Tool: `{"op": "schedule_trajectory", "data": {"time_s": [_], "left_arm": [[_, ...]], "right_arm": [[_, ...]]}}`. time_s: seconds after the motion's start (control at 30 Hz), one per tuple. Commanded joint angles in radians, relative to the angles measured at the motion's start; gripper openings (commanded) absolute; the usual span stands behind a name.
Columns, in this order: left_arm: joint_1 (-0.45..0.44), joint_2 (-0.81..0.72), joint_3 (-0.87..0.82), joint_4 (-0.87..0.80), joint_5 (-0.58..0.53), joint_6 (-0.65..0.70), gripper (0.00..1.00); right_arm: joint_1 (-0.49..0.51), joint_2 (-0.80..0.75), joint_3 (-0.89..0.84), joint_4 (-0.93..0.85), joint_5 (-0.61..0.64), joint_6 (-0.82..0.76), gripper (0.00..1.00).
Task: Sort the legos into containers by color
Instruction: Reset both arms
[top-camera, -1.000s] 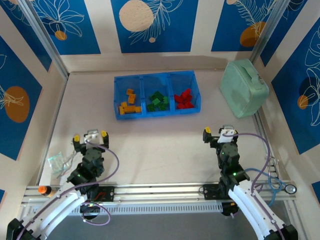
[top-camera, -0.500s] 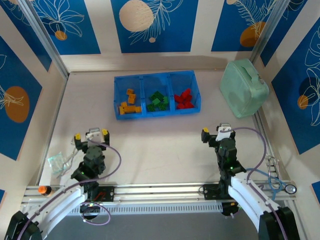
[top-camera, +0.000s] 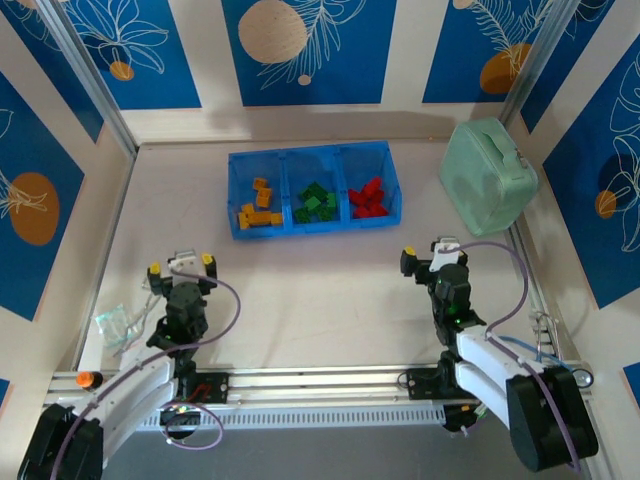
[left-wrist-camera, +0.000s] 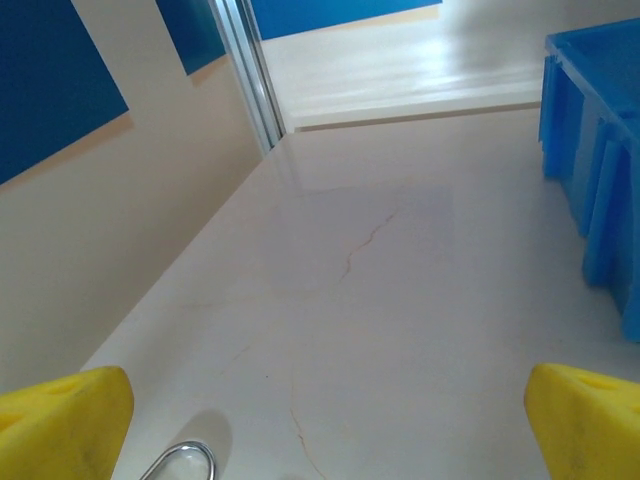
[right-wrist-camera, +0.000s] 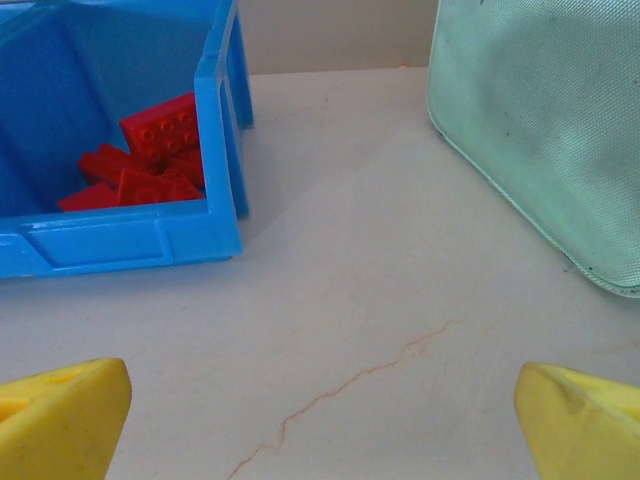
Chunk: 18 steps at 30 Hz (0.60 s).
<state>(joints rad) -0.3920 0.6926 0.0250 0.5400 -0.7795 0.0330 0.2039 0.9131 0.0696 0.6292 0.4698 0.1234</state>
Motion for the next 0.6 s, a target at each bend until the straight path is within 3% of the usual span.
{"op": "schedule_trajectory", "data": {"time_s": [0.0,0.57], "left_arm": [[0.023,0.035,0.003,0.103,0.052,-0.013,1.0],[0.112,0.335,0.044,0.362,0.159,-0.033,1.0]], "right_arm": [[-0.005,0.051,0.045,0.105,-0.016,-0.007,0.99],[-0.054,0.318,0.155,0.239,-0.063,0.001,0.99]]}}
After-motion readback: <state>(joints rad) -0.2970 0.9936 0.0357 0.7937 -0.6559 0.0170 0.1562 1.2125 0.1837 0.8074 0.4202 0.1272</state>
